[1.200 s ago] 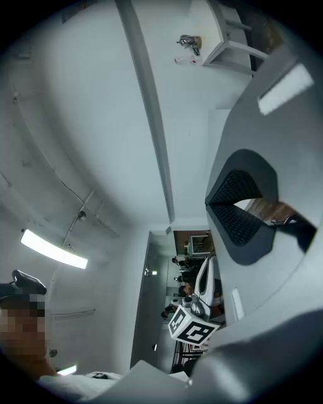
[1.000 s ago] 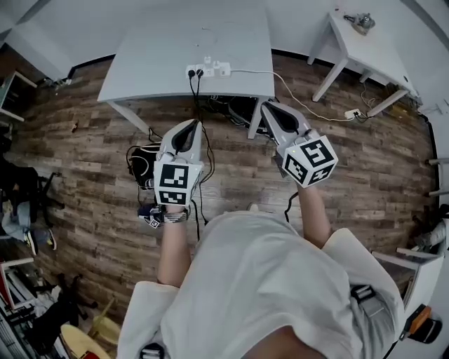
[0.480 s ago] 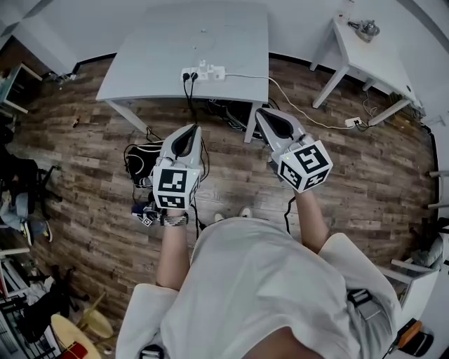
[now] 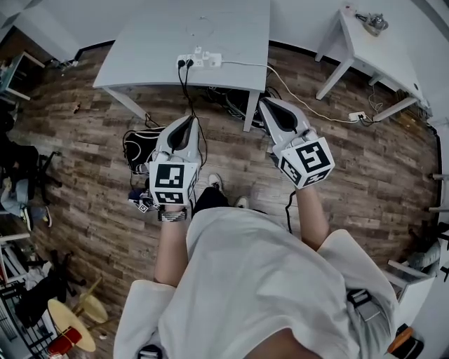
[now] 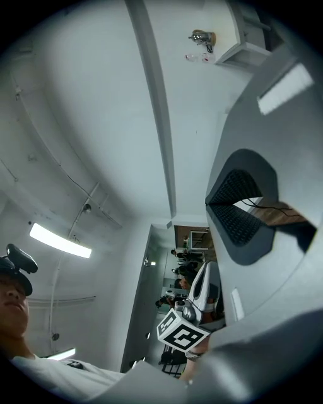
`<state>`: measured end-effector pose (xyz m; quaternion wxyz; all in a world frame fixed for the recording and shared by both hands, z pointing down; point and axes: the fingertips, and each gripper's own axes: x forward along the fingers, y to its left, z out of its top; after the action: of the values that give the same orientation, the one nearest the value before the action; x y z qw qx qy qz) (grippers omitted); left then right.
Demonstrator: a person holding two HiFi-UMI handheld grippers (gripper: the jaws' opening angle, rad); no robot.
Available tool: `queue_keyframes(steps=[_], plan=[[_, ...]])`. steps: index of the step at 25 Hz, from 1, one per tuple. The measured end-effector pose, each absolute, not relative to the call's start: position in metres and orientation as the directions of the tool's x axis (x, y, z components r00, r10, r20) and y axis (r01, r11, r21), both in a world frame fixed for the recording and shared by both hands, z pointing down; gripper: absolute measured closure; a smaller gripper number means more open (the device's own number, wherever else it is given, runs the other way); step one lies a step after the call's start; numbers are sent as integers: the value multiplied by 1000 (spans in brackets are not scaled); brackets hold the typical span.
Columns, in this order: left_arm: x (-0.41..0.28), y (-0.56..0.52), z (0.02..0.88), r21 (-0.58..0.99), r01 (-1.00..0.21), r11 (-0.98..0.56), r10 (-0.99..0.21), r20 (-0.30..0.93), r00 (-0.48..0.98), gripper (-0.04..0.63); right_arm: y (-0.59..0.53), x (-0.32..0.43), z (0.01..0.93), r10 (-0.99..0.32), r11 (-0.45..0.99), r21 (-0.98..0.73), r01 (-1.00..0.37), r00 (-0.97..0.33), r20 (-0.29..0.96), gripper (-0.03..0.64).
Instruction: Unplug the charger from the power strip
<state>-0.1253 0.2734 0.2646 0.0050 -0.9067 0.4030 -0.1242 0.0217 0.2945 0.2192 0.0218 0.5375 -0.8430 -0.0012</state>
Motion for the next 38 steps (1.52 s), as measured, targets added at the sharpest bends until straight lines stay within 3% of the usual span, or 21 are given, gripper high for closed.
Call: queue_keyframes(steps=[9, 27, 38], plan=[[-111, 222, 286, -90, -711, -698, -706, 253, 661, 594, 245, 33, 245, -901, 424, -41, -905, -426, 77, 615], [-81, -12, 299, -61, -671, -739, -662, 251, 706, 592, 31, 45, 254, -910, 392, -17, -920, -391, 140, 615], [-75, -60, 353, -3, -670, -743, -619, 383, 685, 578, -28, 36, 294, -903, 382, 54, -923, -360, 236, 615]])
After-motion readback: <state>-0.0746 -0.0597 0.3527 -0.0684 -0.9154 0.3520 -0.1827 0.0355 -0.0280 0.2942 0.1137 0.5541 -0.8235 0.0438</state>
